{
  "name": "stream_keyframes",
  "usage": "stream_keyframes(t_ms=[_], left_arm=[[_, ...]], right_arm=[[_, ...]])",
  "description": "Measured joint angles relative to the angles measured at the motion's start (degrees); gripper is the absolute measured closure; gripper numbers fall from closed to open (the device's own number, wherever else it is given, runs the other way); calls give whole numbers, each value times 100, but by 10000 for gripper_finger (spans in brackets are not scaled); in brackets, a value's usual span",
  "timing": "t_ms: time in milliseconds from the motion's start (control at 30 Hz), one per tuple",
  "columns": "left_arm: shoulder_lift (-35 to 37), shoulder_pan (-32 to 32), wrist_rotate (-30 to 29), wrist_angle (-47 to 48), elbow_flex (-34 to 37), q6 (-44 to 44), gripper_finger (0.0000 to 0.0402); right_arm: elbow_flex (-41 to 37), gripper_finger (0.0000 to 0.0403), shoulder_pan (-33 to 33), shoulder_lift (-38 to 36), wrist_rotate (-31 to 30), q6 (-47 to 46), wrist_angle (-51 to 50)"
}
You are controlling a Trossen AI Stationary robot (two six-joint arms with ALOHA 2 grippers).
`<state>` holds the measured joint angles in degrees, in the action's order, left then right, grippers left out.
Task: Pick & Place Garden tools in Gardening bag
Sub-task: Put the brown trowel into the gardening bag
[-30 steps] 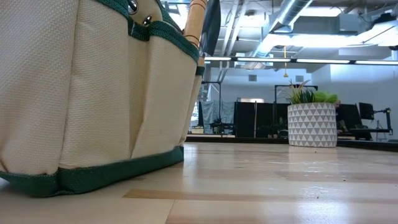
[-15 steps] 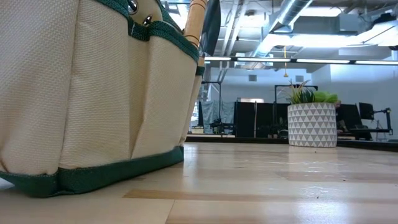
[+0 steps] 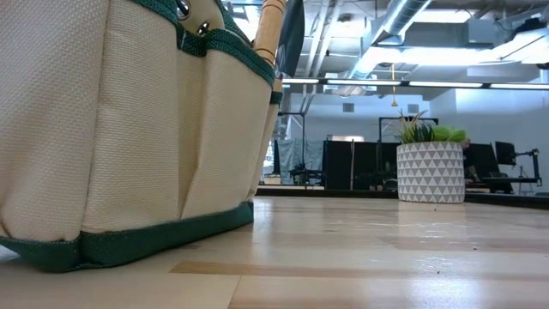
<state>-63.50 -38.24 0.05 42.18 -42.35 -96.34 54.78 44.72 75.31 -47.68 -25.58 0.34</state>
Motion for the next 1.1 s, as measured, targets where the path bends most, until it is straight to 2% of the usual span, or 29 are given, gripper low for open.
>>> stream_keyframes(t_ms=[100,233,300,467,700,1100], left_arm=[[193,1,333,-1,0,481,183],[185,12,-39,100,4,419,183],[16,18,-23,95,120,322,183],[-515,22,484,66,463,156,183],[-759,22,433,-513,557,155,183],[-1646,22,299,-554,560,612,183]], right_arm=[[2,164,27,0,4,1,-98],[2,164,27,2,5,0,-204],[2,164,27,2,5,2,-210],[2,164,27,2,5,0,-210],[1,164,27,2,0,-38,-218],[0,164,32,2,69,-356,-358]])
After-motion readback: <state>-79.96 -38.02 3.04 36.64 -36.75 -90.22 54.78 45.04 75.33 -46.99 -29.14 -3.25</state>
